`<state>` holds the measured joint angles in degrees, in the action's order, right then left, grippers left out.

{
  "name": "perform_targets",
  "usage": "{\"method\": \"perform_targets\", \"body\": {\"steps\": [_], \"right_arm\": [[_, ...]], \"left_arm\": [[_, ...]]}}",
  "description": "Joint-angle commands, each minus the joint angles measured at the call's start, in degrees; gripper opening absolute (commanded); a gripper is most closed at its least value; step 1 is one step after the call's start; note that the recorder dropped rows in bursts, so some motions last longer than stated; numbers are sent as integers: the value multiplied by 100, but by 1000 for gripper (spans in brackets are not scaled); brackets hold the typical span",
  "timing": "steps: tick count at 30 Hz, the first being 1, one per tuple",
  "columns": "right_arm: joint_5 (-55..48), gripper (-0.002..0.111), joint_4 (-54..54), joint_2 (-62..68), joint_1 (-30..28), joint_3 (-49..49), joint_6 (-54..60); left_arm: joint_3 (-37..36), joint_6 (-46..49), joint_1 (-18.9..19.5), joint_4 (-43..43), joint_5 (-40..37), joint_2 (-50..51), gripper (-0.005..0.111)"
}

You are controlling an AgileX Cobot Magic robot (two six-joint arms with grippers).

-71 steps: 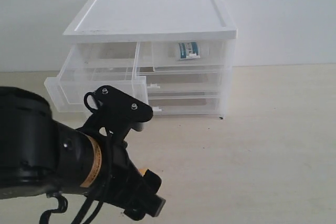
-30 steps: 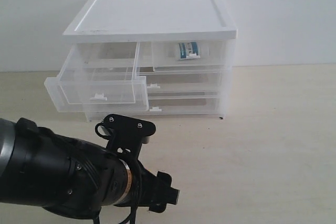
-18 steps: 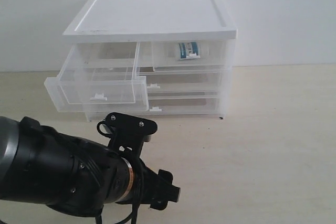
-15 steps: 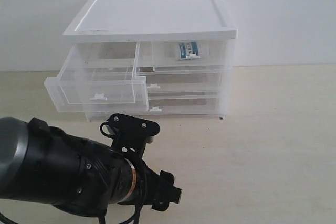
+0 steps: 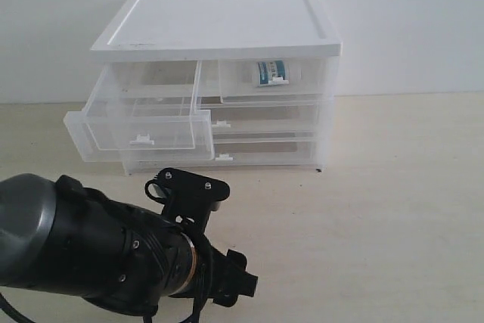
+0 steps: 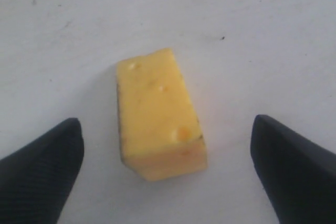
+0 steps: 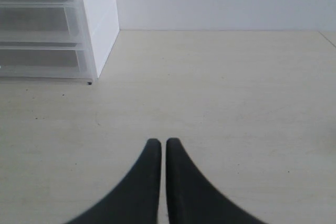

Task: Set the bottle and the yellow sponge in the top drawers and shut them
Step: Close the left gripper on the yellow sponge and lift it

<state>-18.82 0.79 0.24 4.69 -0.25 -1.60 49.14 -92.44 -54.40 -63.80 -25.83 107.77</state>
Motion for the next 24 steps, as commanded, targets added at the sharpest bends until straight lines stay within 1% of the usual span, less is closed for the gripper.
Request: {"method": "perform_targets", "body": {"steps": [1, 3, 7, 10, 24], "right_arm": [[38, 1, -13, -24, -24, 25, 23], [38, 1, -13, -24, -24, 25, 23], [38, 1, -13, -24, -24, 25, 23], [38, 1, -13, -24, -24, 25, 23], [38, 1, -13, -24, -24, 25, 23]], "left_arm": [[22, -76, 11, -141, -48, -2, 79], [22, -118, 48, -189, -48, -2, 79], [22, -118, 243, -133, 240, 3, 79], [22, -130, 314, -112, 409, 3, 79], [22, -144, 316, -170, 326, 243, 79]]}}
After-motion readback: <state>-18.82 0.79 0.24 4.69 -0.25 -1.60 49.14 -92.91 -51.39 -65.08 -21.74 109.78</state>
